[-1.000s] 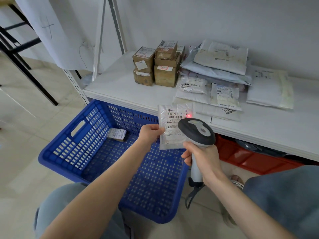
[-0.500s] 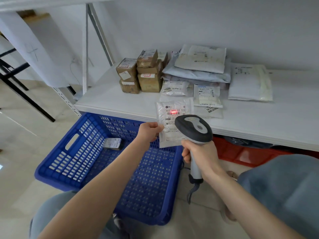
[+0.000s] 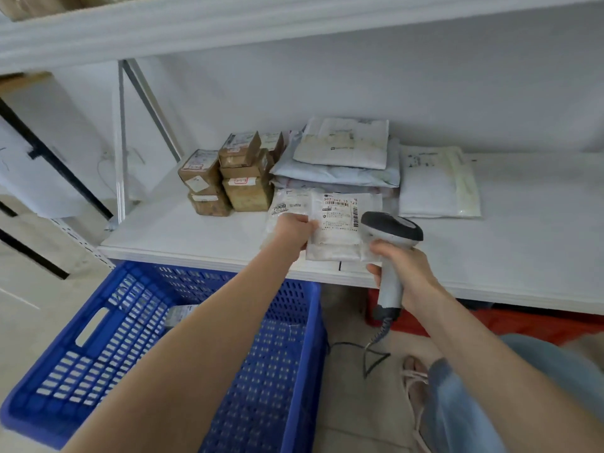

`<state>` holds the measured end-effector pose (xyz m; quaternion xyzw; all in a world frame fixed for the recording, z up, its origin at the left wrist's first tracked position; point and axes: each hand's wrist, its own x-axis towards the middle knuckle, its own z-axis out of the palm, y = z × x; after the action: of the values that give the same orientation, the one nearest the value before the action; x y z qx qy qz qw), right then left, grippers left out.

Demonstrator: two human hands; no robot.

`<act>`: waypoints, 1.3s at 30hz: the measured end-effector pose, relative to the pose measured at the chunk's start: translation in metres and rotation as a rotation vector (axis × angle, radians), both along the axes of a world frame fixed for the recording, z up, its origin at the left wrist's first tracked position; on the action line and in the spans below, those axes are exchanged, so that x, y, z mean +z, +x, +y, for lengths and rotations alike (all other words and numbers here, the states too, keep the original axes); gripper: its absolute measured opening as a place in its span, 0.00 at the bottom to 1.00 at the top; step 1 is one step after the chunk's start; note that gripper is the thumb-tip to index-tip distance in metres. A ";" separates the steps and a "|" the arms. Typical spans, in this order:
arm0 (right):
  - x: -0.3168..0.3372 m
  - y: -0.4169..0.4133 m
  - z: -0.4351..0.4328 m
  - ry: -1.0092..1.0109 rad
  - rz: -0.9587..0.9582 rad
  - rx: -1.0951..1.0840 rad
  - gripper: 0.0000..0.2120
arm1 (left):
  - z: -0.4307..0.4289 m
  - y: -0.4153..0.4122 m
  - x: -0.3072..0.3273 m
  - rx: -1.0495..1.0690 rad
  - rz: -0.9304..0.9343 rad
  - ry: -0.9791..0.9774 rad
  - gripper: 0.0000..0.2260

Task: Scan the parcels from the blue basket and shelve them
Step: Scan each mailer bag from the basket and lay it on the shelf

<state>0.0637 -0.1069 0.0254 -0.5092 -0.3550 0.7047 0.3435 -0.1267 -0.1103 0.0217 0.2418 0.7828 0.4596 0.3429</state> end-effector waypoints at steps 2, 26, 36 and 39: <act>-0.007 -0.004 0.023 0.012 0.012 -0.015 0.06 | 0.026 0.002 0.000 -0.030 0.103 -0.034 0.14; -0.023 -0.076 0.048 0.070 -0.226 0.094 0.08 | -0.028 -0.061 -0.047 -0.214 0.535 -0.201 0.15; -0.092 -0.243 -0.066 -0.241 -0.233 0.536 0.06 | -0.171 -0.185 -0.153 -0.319 0.339 -0.702 0.04; -0.142 -0.289 -0.083 -0.302 -0.318 0.577 0.06 | -0.201 -0.234 -0.208 -0.253 0.315 -0.787 0.18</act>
<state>-0.2252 -0.1902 -0.1167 -0.5363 -0.4251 0.7291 -0.0084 -0.3603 -0.3111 -0.1863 0.2540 0.9051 0.0382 0.3388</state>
